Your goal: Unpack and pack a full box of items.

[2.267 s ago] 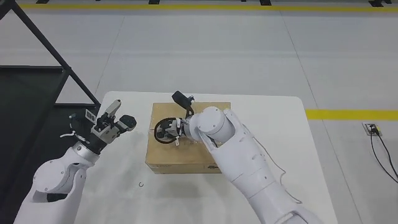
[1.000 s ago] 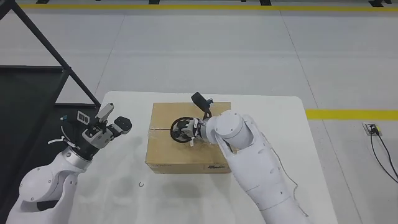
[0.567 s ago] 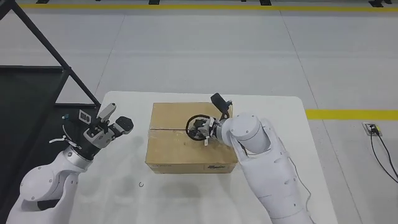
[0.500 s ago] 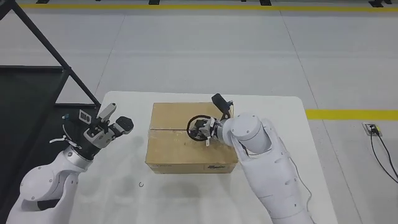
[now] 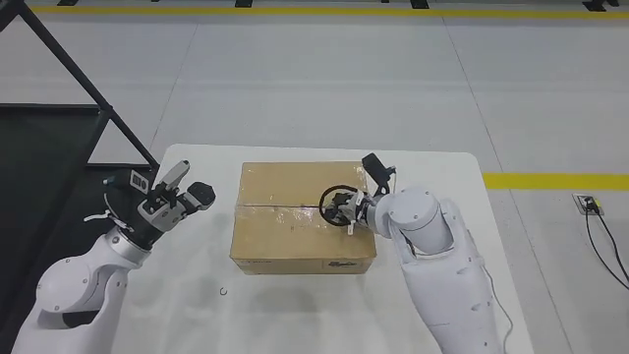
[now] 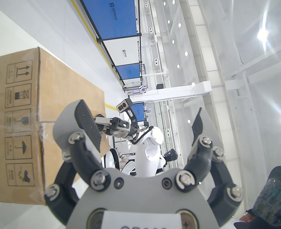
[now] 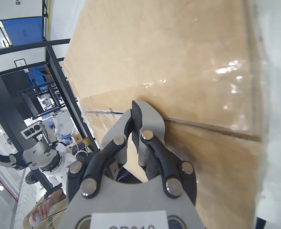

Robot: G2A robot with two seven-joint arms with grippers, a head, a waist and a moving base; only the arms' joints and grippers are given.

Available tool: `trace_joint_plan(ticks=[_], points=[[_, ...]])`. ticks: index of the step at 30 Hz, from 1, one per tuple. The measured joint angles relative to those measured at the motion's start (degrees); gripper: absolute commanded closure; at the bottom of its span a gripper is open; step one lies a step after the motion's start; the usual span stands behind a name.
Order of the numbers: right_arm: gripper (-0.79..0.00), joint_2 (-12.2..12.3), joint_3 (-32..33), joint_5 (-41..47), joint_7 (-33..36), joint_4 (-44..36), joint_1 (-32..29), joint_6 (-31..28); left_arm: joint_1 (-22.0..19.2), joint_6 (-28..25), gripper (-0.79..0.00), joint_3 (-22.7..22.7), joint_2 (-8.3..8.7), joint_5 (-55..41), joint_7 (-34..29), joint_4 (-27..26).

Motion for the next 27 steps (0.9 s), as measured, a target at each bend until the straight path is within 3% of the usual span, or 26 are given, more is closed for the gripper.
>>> trace_joint_plan(ticks=[18,20,21,22,24,27], points=[[-0.049,3.2,9.3,1.0,-0.5,-15.8,-11.5,2.3,-2.5,0.7,-0.785,1.1,0.03,0.3,-1.0,1.2],[-0.166,3.4,11.0,2.6,-2.1,-18.2,-13.4,1.9,-3.0,0.7,-0.785,1.1,0.05,0.3,-1.2,1.6],[-0.332,3.4,11.8,3.6,-3.1,-19.2,-14.2,1.5,-3.2,0.7,-0.785,1.1,0.06,0.2,-1.3,1.7],[-0.403,3.5,12.6,4.7,-4.3,-20.1,-15.1,1.0,-3.5,0.6,-0.785,1.0,0.07,0.1,-1.2,1.9],[-0.785,3.5,14.3,7.3,-7.6,-21.6,-16.9,-0.2,-4.1,0.4,-0.785,0.7,0.07,-0.5,-1.0,2.3],[-0.785,3.5,15.7,10.5,-12.0,-22.3,-18.8,-3.1,-4.9,0.0,-0.785,0.1,0.11,-1.0,-0.7,3.2]])
